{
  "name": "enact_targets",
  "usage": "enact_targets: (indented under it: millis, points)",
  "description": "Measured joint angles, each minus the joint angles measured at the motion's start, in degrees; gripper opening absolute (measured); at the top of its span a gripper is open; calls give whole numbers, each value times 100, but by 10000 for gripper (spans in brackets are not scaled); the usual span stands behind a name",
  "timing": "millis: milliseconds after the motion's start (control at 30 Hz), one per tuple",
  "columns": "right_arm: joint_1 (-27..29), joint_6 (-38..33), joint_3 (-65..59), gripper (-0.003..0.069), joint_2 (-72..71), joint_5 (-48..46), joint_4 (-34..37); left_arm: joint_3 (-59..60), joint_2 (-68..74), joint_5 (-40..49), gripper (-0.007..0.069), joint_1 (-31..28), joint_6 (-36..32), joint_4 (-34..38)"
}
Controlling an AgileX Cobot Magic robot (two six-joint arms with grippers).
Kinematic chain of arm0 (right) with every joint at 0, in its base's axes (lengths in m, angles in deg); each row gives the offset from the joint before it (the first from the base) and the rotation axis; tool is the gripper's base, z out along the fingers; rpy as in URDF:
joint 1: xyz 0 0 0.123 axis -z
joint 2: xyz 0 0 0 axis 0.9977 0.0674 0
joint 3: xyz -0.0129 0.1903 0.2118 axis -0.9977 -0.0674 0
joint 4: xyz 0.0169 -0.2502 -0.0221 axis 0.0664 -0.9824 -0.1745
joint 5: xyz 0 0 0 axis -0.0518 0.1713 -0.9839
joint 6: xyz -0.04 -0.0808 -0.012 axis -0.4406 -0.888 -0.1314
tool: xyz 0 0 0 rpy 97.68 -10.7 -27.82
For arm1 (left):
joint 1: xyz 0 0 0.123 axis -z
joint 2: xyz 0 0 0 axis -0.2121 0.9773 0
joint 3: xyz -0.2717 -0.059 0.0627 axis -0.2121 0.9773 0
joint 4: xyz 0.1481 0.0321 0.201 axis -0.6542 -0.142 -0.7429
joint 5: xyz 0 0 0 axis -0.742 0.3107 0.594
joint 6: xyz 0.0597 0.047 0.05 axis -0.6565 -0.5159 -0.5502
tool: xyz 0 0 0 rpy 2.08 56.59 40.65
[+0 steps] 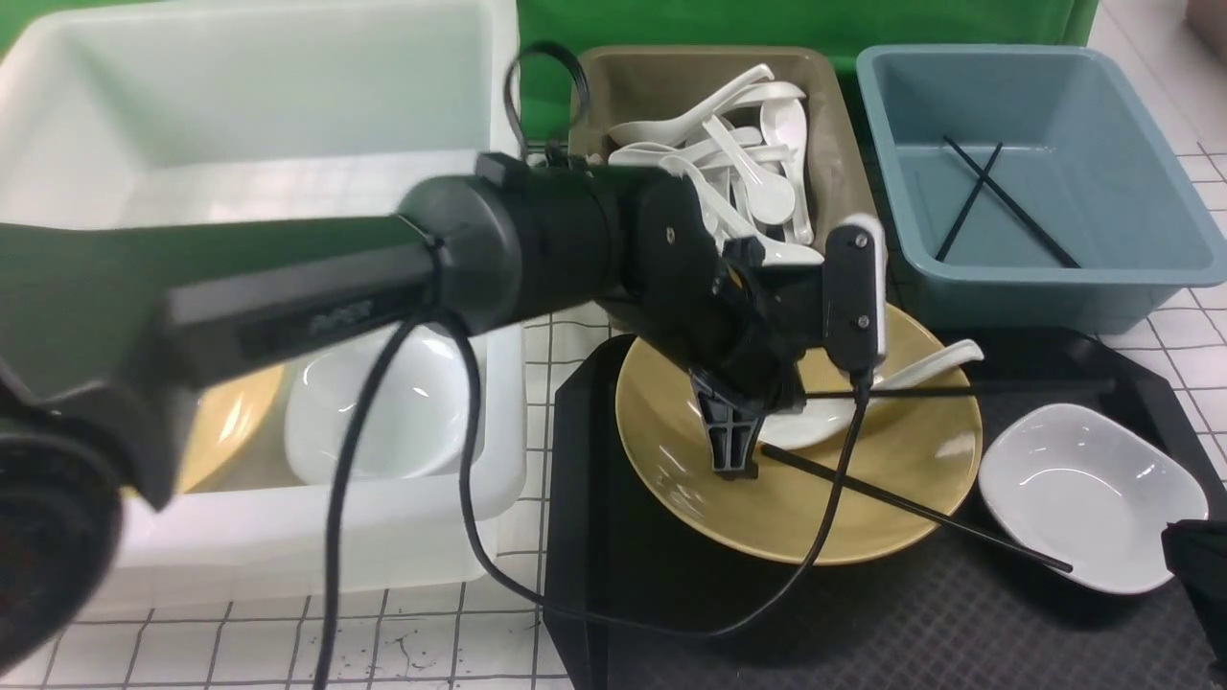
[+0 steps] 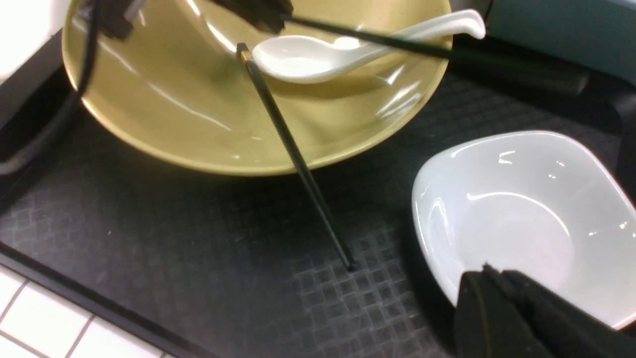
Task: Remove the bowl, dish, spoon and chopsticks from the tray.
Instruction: Use the left arm to grab a chopstick
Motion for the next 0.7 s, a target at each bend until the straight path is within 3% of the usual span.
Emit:
enact_targets:
  millis: [133,267,400,467,700]
  points:
    - [0,0,0,53,0,0,0,-78,-206,71,4,0,0,203]
    - [0,0,0,55,0,17,7,-401,-255,-123,4,0,-23,1000]
    - [0,0,0,55,0,17,36,-826,-130,-857,4,0,-299,2543]
    - [0,0,0,57,0,19,113,-1230,202,-1325,4,0,-810,4066]
    - [0,0,0,62,0,24,150,-2577,1514,-1697,3,0,-2571,7182]
